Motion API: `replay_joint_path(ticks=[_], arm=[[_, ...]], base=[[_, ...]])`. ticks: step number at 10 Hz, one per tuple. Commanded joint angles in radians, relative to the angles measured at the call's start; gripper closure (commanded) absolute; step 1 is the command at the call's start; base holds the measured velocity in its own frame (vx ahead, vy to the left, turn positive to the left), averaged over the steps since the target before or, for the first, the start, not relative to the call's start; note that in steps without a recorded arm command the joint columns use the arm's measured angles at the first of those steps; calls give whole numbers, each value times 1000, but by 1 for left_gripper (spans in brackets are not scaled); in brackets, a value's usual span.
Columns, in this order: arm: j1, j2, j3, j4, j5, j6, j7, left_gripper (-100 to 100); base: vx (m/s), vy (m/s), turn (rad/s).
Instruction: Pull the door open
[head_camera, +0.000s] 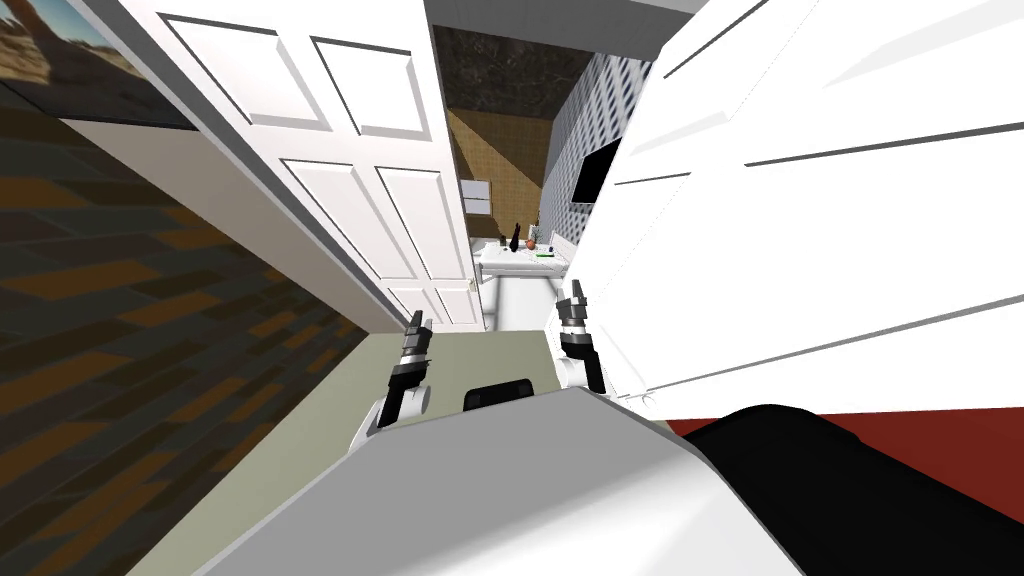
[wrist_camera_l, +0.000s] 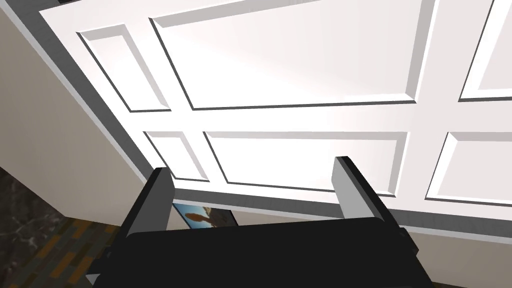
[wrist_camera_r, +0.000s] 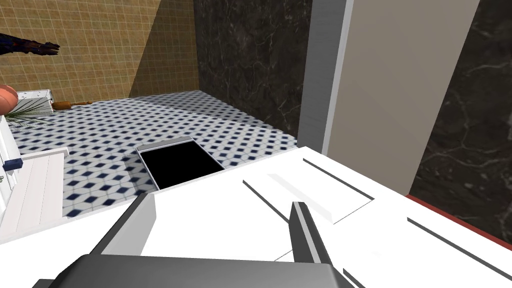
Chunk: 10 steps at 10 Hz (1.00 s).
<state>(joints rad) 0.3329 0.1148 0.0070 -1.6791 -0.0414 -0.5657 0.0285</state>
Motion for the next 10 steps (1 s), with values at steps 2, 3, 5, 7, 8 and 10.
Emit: replay_joint_path(ticks=[2,3,5,7,8,10], arm=[[-24,11,1,83,10,-22,14,-100],[-33,15,1,113,14,-31,19,-100],[-50,23,1,172,21,-47,29,-100],[-67,30,1,231,29,-63,40,-100],[-75,34,1,260,32,-71,45,-100],[-92,41,1,318,40,-87,55,-100]], base=[[107,-15,-69],[91,-13,-76],[112,-20,-70],[107,-4,-62],[109,-10,-63],[110,-10,-67]])
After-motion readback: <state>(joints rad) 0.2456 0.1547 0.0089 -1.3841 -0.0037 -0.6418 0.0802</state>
